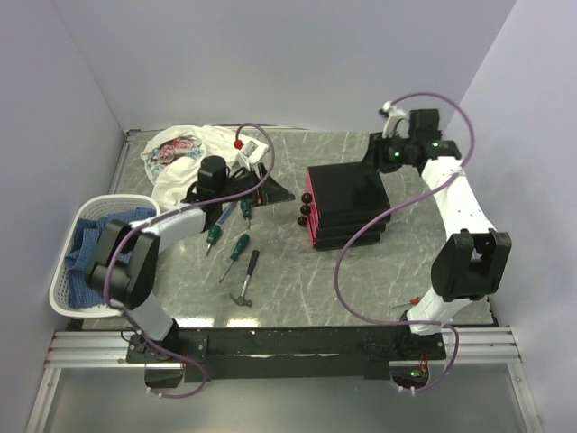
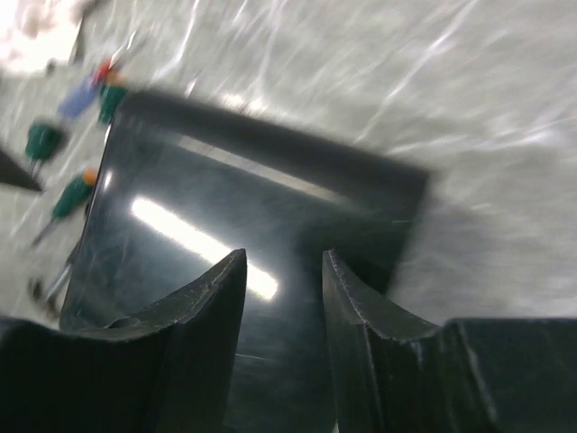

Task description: Sort the tools into containers

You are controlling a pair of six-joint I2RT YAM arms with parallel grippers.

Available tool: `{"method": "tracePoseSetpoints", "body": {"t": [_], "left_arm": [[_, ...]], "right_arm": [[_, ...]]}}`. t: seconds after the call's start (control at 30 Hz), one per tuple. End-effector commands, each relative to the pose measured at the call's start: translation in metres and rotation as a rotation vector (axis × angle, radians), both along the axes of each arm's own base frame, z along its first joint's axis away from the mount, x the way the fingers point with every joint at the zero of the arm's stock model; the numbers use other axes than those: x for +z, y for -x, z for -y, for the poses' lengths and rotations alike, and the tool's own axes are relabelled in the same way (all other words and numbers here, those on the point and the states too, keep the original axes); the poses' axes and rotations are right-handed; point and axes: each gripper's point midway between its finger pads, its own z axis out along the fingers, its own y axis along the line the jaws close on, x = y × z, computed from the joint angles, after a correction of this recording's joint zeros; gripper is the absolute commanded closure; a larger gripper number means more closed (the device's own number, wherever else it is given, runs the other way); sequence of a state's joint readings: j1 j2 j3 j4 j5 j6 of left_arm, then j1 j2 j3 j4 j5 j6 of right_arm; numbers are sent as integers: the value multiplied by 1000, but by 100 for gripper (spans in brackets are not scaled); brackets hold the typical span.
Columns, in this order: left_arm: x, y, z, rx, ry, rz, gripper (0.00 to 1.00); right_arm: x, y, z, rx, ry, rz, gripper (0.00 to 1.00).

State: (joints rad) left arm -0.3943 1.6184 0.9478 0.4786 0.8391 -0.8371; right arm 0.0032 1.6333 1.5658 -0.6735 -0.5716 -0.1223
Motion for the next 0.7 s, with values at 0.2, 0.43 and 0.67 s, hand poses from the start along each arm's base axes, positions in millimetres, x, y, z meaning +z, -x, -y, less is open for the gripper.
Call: {"method": "tracePoseSetpoints", "body": {"t": [0.2,0.43,0.67], "left_arm": [[9,-22,21,-86,136,-72,18],[-7,-32,36,-131,150,-131,26],[-23,-39,45,-144,142,-183,32]], "right_arm": [[-16,5,-25,64,-33,-48,51],[-38,15,-28,76,-3,-95,51],[-42,16,-28,70,5,-107,50]]}}
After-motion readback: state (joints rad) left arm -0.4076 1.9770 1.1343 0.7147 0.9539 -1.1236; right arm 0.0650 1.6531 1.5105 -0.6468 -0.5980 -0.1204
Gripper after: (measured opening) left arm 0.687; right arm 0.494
